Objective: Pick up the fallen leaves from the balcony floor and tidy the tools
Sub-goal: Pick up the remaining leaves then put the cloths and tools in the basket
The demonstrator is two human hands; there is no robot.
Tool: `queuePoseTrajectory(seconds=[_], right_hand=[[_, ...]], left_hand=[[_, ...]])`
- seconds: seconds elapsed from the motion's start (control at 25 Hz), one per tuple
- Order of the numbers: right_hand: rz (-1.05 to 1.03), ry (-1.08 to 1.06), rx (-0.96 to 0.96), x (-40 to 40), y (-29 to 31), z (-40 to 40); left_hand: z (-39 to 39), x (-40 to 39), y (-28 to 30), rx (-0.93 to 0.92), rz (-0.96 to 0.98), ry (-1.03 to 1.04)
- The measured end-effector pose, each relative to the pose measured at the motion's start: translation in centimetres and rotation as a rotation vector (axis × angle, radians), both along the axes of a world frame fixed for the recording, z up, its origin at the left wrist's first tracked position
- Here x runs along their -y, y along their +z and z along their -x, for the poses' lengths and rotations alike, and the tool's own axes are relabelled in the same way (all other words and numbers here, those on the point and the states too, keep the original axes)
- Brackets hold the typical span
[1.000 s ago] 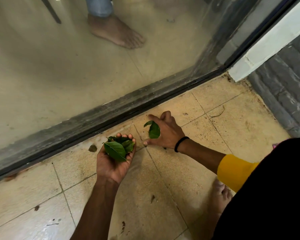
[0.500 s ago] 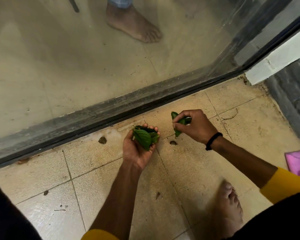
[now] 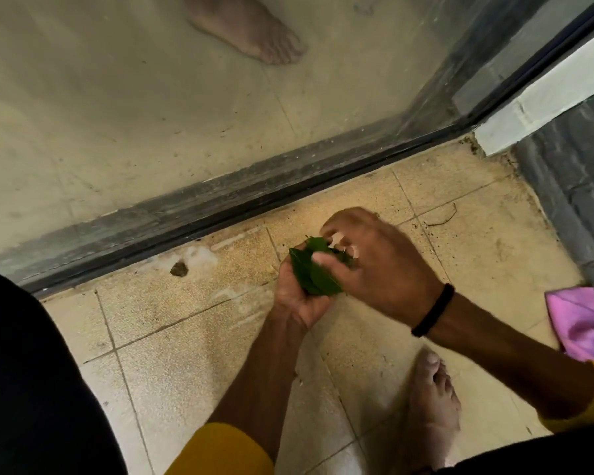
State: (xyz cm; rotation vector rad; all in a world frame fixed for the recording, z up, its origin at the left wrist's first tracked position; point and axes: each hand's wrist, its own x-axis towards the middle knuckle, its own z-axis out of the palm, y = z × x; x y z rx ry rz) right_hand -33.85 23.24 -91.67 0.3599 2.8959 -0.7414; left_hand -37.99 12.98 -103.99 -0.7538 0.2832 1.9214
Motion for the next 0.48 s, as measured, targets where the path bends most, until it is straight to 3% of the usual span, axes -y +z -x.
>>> queuePoseTrajectory(seconds=[0.12,0.28,0.48], right_hand=[[0.111,-0.202,-0.005,-4.8,-1.6,1.1],[0.179,-0.198,0.406,-4.7,-7.8,-0.5],[0.204,-0.103,0.201,1.1,-12.2,-0.9]], left_hand=[[1.3,1.4,0.1,-0.027,-0.028,0.025],[3.3,5.6,0.2,-0.079,0.016,0.121],[4.3,11.4,-0.4,-0.109,0.065,0.266]])
